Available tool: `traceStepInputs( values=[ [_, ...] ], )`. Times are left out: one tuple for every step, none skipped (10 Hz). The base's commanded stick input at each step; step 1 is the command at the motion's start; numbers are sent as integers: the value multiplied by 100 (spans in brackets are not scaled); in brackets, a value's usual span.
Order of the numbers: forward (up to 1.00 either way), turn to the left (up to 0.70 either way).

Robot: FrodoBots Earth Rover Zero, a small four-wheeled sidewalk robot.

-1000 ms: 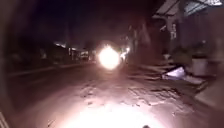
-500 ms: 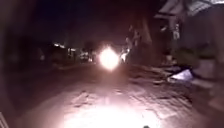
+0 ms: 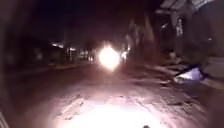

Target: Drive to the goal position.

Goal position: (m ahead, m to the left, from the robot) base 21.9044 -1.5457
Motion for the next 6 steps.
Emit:
traceStepInputs(
  values=[
    [70,0],
    [70,0],
    [70,0],
    [70,0],
    [70,0],
    [70,0]
  ],
)
